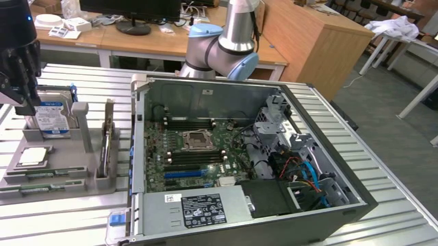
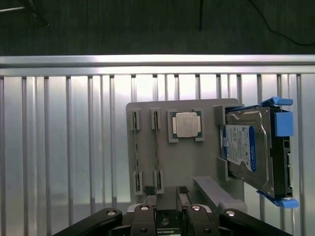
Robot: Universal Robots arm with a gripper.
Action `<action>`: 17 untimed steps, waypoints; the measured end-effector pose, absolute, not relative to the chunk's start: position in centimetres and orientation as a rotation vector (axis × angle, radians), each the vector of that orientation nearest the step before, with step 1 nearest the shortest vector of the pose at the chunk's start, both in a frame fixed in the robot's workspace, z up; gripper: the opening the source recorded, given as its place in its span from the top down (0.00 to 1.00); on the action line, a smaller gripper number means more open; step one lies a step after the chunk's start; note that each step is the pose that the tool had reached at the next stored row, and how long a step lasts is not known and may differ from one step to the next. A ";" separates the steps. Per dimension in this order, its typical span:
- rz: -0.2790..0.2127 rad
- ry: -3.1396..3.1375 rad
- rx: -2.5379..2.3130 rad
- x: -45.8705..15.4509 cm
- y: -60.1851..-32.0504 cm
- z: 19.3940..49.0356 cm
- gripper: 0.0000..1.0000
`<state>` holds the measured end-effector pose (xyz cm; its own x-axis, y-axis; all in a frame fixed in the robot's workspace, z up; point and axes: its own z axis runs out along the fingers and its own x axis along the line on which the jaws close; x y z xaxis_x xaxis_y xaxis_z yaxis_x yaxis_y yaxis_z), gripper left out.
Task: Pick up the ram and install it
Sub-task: 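Pick up the ram and move it above insertion slot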
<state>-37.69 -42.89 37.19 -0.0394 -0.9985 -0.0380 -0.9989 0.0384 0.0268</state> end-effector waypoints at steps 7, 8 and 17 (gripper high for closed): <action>0.074 2.254 -2.168 -37.7 -42.9 36.2 0.70; 0.075 2.254 -2.168 -37.7 -42.9 36.0 0.70; 0.079 2.251 -2.167 -37.7 -42.9 34.5 0.70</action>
